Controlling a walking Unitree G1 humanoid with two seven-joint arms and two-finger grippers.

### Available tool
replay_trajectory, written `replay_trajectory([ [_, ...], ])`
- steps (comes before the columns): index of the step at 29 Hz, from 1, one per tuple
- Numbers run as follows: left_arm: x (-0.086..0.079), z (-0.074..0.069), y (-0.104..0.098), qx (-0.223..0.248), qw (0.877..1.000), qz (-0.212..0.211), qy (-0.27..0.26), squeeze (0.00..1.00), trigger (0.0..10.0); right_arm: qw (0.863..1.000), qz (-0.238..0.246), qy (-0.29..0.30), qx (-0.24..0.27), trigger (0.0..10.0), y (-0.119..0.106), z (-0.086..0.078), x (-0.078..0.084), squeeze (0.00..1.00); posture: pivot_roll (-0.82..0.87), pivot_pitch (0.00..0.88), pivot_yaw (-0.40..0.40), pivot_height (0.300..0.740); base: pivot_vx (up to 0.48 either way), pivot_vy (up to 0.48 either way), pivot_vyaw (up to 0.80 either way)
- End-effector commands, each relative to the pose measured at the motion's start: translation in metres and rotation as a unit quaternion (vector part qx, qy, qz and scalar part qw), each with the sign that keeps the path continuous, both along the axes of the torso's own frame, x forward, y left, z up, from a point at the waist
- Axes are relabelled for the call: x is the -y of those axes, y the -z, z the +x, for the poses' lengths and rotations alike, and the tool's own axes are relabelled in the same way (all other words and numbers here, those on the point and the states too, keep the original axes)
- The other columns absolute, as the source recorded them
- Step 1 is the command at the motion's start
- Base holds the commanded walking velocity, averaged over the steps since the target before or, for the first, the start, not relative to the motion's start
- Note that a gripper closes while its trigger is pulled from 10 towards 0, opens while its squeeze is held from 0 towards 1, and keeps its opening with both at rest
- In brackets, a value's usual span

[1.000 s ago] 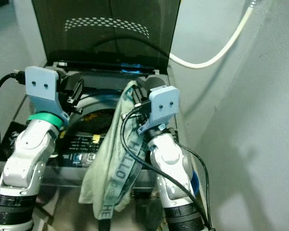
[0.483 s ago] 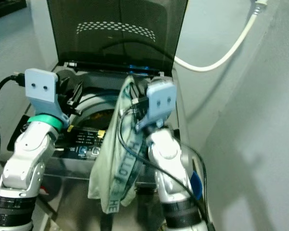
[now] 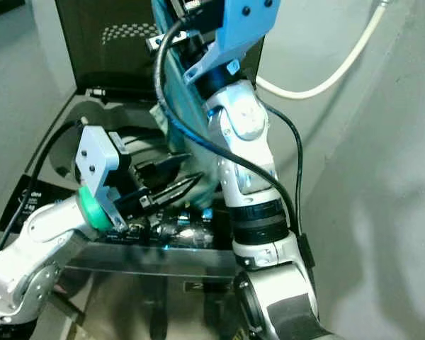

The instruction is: Clothes washing

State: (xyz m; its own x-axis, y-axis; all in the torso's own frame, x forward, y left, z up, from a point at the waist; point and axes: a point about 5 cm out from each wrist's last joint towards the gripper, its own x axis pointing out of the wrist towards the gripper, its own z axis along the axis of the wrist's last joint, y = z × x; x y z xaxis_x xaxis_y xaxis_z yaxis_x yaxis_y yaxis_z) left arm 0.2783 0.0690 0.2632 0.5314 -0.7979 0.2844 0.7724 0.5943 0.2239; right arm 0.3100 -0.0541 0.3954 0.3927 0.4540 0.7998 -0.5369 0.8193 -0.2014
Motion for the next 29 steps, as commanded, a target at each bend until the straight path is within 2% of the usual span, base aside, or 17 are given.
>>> replay_trajectory([
  [1,-0.015,0.030,0.003,0.000,0.995,0.006,-0.096,0.00,10.0,0.999,0.003,-0.030,0.022,10.0,-0.007,-0.011,-0.003,0.00,0.07,0.000,0.075,0.740,0.000,0.000,0.00],
  [2,-0.027,0.046,0.000,0.005,0.988,0.010,-0.155,0.00,10.0,1.000,-0.001,-0.023,0.020,10.0,-0.006,-0.010,0.000,0.00,0.07,0.000,0.079,0.740,0.000,0.000,0.00],
  [5,-0.035,0.055,-0.003,0.008,0.981,0.013,-0.191,0.00,10.0,1.000,-0.004,-0.018,0.019,10.0,-0.004,-0.008,0.002,0.00,0.07,0.000,0.079,0.740,0.000,0.000,0.00],
  [6,-0.052,0.067,-0.007,0.014,0.971,0.012,-0.238,0.00,10.0,1.000,-0.006,-0.010,0.010,10.0,0.000,-0.005,0.006,0.00,0.06,0.001,0.090,0.740,0.000,0.000,0.00],
  [8,-0.101,0.087,-0.022,0.039,0.931,0.016,-0.364,0.00,10.0,0.999,-0.015,0.022,-0.025,10.0,0.020,0.006,0.020,0.00,0.05,0.005,0.099,0.740,0.000,0.000,0.00],
  [10,-0.101,0.087,-0.022,0.039,0.931,0.016,-0.364,0.00,10.0,0.999,-0.015,0.022,-0.025,10.0,0.020,0.006,0.020,0.00,0.05,0.005,0.099,0.740,0.000,0.000,0.00],
  [11,-0.137,0.094,-0.036,0.052,0.899,0.015,-0.435,0.00,10.0,0.993,-0.056,0.069,-0.077,10.0,0.049,0.023,0.026,0.00,0.05,0.009,0.100,0.740,0.000,0.000,0.00],
  [12,-0.137,0.094,-0.036,0.052,0.899,0.015,-0.435,0.00,10.0,0.993,-0.056,0.069,-0.077,10.0,0.049,0.023,0.026,0.00,0.05,0.009,0.100,0.740,0.000,0.000,0.00],
  [13,-0.140,0.095,-0.036,0.036,0.907,0.019,-0.420,0.00,10.0,0.984,-0.106,0.097,-0.103,10.0,0.066,0.033,0.021,0.00,0.05,0.010,0.099,0.740,0.000,0.000,0.00],
  [14,-0.137,0.095,-0.032,0.016,0.921,0.030,-0.388,0.00,10.0,0.973,-0.157,0.126,-0.115,10.0,0.083,0.040,0.015,0.00,0.05,0.010,0.099,0.740,0.000,0.000,0.00],
  [15,-0.122,0.091,-0.020,-0.017,0.945,0.045,-0.325,0.00,10.0,0.957,-0.206,0.140,-0.146,10.0,0.105,0.048,0.002,0.00,0.06,0.012,0.096,0.740,0.000,0.000,0.00],
  [16,-0.109,0.087,-0.011,-0.041,0.959,0.054,-0.274,0.00,10.0,0.946,-0.233,0.148,-0.167,10.0,0.121,0.052,-0.007,0.00,0.06,0.012,0.094,0.740,0.000,0.000,0.00],
  [18,-0.078,0.069,0.007,-0.062,0.980,0.063,-0.179,0.00,10.0,0.936,-0.251,0.148,-0.199,10.0,0.140,0.055,-0.024,0.00,0.07,0.013,0.086,0.740,0.000,0.000,0.00],
  [21,-0.068,0.061,0.011,-0.066,0.984,0.062,-0.154,0.00,10.0,0.935,-0.251,0.148,-0.204,10.0,0.142,0.055,-0.028,0.00,0.07,0.013,0.085,0.740,0.000,0.000,0.00],
  [22,-0.050,0.046,0.018,-0.072,0.989,0.049,-0.122,0.00,10.0,0.937,-0.245,0.123,-0.216,10.0,0.142,0.054,-0.034,1.00,0.08,0.017,0.074,0.740,0.000,0.000,0.00],
  [27,-0.041,0.040,0.019,-0.070,0.989,0.025,-0.125,0.00,10.0,0.939,-0.253,0.084,-0.218,10.0,0.138,0.050,-0.034,1.00,0.09,0.017,0.069,0.740,0.000,0.000,0.00],
  [29,-0.039,0.038,0.016,-0.058,0.988,0.012,-0.143,0.00,10.0,0.932,-0.293,0.040,-0.209,10.0,0.137,0.045,-0.027,1.00,0.09,0.018,0.064,0.740,0.000,0.000,0.00],
])
